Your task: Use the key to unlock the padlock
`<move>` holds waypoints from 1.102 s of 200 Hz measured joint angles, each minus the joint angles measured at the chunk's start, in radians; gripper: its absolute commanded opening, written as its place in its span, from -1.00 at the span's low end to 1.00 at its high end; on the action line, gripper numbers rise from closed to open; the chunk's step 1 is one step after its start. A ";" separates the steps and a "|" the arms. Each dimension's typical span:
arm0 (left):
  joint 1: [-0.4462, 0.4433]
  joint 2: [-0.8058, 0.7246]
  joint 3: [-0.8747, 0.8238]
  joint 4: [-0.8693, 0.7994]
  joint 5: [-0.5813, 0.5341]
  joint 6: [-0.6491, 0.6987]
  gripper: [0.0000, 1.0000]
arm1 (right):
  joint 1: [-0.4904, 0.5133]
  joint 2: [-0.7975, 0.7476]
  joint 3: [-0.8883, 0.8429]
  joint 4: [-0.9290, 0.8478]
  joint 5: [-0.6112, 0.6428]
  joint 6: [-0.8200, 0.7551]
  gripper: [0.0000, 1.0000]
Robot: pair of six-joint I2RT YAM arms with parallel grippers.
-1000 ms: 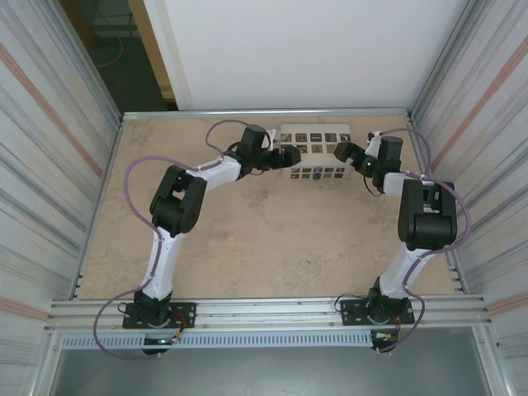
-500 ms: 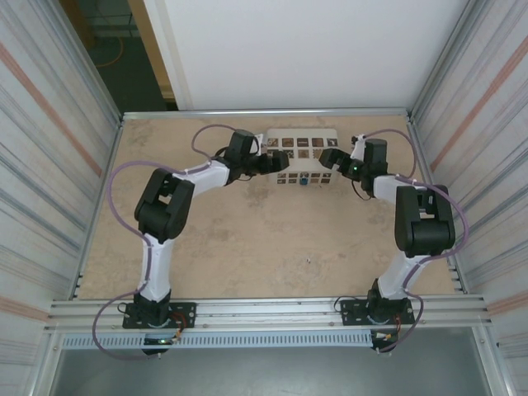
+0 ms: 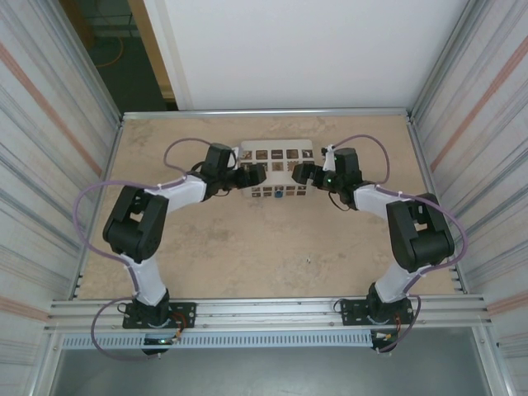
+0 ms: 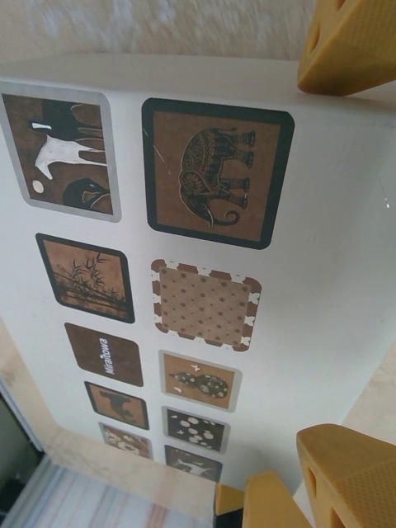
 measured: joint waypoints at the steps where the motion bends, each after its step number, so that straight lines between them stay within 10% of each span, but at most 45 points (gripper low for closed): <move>1: 0.001 -0.004 -0.005 -0.001 -0.001 0.000 0.97 | 0.002 0.000 0.000 -0.001 0.000 0.000 0.98; 220: 0.161 -0.220 -0.144 0.036 0.101 -0.003 0.97 | 0.172 -0.263 -0.040 -0.423 0.139 0.040 0.99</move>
